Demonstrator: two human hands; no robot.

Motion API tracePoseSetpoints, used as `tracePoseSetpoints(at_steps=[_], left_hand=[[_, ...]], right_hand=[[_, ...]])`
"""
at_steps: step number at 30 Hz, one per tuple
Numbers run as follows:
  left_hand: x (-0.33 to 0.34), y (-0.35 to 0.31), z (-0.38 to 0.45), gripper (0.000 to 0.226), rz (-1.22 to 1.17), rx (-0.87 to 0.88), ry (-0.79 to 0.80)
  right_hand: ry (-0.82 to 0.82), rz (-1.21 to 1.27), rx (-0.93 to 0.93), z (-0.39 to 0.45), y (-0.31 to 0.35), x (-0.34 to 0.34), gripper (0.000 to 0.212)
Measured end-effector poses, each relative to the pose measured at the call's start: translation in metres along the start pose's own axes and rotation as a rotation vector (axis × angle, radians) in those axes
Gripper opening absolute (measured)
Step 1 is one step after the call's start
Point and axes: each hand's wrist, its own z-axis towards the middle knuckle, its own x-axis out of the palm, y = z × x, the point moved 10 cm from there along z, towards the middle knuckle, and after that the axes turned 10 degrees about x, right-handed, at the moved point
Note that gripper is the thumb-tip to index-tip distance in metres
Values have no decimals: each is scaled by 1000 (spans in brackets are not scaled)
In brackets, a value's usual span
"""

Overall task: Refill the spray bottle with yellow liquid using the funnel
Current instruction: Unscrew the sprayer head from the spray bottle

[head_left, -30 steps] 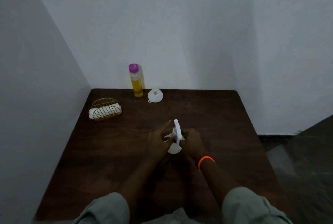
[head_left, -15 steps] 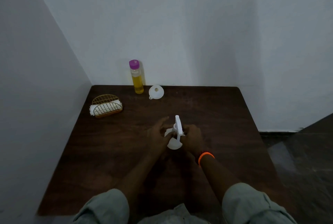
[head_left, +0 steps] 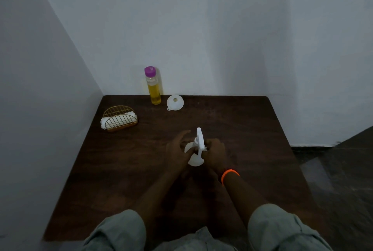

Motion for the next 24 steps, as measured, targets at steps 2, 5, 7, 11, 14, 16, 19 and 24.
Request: tracePoseSetpoints(at_steps=[2,5,7,11,14,16,19,24], left_hand=[[1,-5,2,57,1,-11,-5],[8,-9,6,61,-18,-36,11],[14,-9,7,64,-13,-37,29],[15,-11,6,62,15,-21,28],[10,-9,0,62,24,-27,14],[8,-11,-2,59,31,-21,11],[10,-20,2,46,131,30,57],[12,-30,6,31,250,74,139]], right_hand=[[7,-5,13,1,-1,1,12],[27,-29,11,1,0,2,11],[36,-36,17,1,-1,2,14],[32,-33,8,0,-1,2,16],[34,-31,12,0,-1,2,16],[28,-30,12,0,0,1,15],[26,-27,16,-1,1,0,13],[51,-64,23,-1,2,1,19]])
